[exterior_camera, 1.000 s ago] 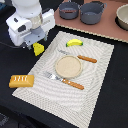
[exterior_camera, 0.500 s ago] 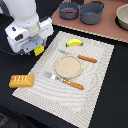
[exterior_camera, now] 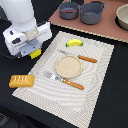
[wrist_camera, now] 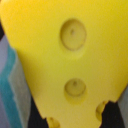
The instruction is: Interact with the objects in diverse but meaningful ways.
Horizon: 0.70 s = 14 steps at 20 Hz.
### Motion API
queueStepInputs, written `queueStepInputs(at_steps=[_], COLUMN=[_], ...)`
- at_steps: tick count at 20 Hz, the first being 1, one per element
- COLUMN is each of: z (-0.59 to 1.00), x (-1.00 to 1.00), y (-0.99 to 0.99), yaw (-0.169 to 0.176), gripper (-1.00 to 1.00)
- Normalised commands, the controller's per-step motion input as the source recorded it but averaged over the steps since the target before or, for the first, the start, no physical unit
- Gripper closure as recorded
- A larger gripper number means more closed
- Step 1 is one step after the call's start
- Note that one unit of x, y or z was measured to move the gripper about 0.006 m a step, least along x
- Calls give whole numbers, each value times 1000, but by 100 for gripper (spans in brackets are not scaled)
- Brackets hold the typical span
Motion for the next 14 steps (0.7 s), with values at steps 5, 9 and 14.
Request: queueStepInputs(at_steps=[5, 9, 14], z=[1000, 1000, 1000], x=[259, 330, 602], y=[503, 607, 715], yaw=[7, 0, 0], gripper=[100, 100, 100])
